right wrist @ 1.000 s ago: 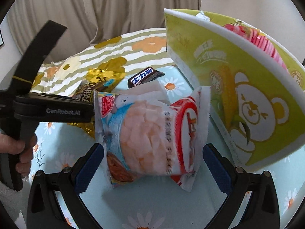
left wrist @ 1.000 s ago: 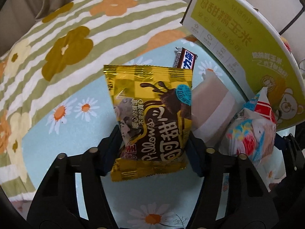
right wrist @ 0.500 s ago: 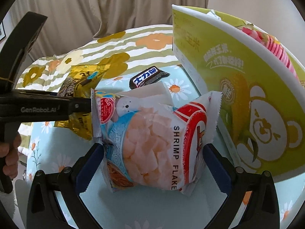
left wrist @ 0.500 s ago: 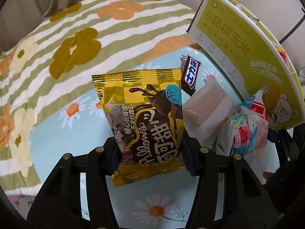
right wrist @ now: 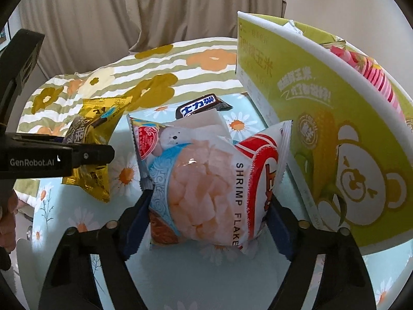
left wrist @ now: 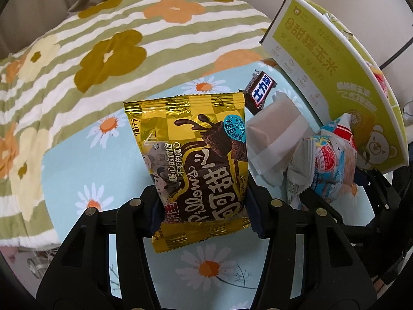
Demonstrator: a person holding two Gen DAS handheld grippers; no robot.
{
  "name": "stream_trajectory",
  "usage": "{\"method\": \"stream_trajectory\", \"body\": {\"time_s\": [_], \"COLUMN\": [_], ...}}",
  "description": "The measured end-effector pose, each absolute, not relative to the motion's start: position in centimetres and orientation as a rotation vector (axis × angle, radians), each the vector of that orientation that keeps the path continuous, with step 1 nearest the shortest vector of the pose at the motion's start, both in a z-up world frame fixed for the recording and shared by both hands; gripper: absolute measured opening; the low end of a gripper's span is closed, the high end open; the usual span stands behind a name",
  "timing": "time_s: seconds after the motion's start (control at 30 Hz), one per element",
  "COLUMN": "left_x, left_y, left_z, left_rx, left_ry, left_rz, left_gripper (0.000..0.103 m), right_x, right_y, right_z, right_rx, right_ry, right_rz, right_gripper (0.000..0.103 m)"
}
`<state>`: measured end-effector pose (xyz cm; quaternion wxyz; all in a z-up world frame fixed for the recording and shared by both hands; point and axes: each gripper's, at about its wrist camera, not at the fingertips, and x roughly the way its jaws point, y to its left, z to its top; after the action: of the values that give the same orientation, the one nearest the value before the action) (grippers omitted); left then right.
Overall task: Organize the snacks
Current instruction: 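Grasp a gold Pillows chocolate bag with the left tool while the right tool grasps a shrimp flakes bag, then carry the gold bag and shrimp flakes bag over the box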
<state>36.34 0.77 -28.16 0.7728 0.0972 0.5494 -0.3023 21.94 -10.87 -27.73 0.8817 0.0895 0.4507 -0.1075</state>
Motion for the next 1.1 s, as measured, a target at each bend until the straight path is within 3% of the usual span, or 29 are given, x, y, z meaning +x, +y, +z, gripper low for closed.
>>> {"method": "stream_trajectory", "body": {"time_s": [0.27,0.63,1.1], "left_x": [35.2,33.6,28.3], "left_y": [2.0,2.3,-11.1], "left_z": [-25.0,-15.5,-9.0], "left_rx": [0.180,0.118,0.040], "left_ry": [1.148,1.004,0.901], "left_rz": [-0.630,-0.573,-0.557], "left_gripper": [0.049,0.049,0.049], "right_x": [21.4,20.4,17.1], "right_y": [-10.3,-12.6,-29.1], "right_z": [-24.0,-13.7,-8.6], "right_rx": [0.152,0.165,0.168], "right_ry": [0.882,0.767,0.756], "right_rz": [-0.172,-0.061,-0.049], "right_gripper": [0.076,0.076,0.076]}}
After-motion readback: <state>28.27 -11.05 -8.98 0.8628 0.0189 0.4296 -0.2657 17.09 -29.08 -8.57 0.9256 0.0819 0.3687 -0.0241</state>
